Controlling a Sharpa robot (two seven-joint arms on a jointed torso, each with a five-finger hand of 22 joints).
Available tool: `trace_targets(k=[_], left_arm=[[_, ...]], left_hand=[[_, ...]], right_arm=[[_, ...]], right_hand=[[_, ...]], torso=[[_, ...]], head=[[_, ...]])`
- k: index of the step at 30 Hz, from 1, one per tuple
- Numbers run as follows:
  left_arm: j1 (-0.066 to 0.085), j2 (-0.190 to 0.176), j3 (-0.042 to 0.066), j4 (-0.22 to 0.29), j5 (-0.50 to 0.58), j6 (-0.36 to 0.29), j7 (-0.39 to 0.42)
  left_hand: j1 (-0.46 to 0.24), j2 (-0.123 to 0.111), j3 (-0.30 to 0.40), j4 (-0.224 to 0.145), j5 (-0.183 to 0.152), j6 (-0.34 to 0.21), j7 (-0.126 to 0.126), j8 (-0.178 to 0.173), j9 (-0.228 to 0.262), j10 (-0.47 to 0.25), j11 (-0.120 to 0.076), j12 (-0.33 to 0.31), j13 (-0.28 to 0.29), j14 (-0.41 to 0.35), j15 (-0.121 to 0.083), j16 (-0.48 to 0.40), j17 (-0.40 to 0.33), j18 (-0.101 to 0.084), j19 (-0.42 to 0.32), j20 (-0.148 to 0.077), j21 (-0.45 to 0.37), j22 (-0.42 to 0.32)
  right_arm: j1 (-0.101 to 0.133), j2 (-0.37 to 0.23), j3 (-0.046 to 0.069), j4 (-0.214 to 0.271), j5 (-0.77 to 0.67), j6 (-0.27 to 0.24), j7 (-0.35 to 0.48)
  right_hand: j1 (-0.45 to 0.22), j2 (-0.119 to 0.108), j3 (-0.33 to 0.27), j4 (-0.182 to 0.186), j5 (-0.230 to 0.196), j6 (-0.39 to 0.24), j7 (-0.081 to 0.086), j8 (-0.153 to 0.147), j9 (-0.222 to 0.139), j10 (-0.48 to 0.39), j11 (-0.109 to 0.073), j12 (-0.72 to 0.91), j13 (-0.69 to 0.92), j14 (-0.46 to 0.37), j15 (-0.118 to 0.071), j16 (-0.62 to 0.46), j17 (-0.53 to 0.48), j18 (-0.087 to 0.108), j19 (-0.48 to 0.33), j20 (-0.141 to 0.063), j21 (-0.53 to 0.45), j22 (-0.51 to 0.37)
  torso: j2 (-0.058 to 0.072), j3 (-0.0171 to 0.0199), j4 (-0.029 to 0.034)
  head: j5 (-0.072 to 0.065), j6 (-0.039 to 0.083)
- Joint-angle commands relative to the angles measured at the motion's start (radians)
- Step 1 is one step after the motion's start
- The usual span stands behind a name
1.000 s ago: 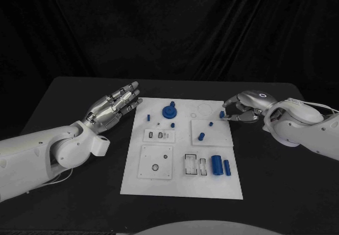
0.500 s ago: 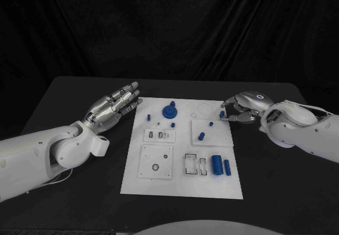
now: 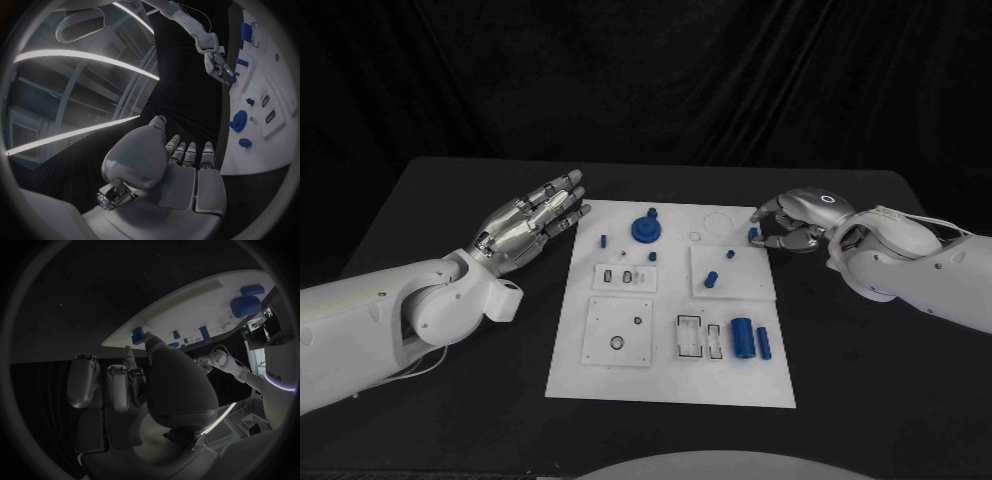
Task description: Assemble the parts on the task board
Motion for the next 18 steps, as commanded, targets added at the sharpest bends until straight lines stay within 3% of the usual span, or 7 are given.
trace_targets(k=[1,18], left_arm=[[-0.003,0.001,0.001,0.001,0.001,0.018,0.004],[-0.011,0.000,0.001,-0.001,0.001,0.020,0.002]], left_hand=[[0.010,0.001,0.006,0.002,0.005,-0.005,0.001,0.005,0.000,-0.001,0.006,-0.006,-0.002,0.000,0.007,-0.004,-0.002,0.017,0.003,0.005,-0.003,-0.002],[0.010,0.001,0.007,0.001,0.006,-0.006,0.001,0.005,0.000,-0.001,0.006,-0.006,-0.002,0.000,0.006,-0.004,-0.002,0.017,0.003,0.005,-0.003,-0.002]], right_arm=[[-0.004,0.002,0.000,-0.004,-0.001,-0.005,-0.016],[-0.010,0.015,0.000,-0.013,-0.001,-0.005,-0.015]], right_hand=[[0.011,0.002,0.005,-0.003,0.010,0.014,-0.001,0.010,0.005,0.103,0.003,0.004,0.263,0.089,0.003,-0.004,0.212,-0.012,-0.005,0.005,-0.007,0.130],[0.021,0.008,0.003,-0.012,0.013,0.060,-0.005,0.051,0.037,0.103,0.000,0.004,0.263,0.087,0.000,-0.012,0.206,-0.011,-0.005,0.002,-0.014,0.130]], torso=[[0.000,-0.0001,0.0002],[0.001,0.0003,-0.0001]], head=[[0.001,-0.002],[0.001,-0.007]])
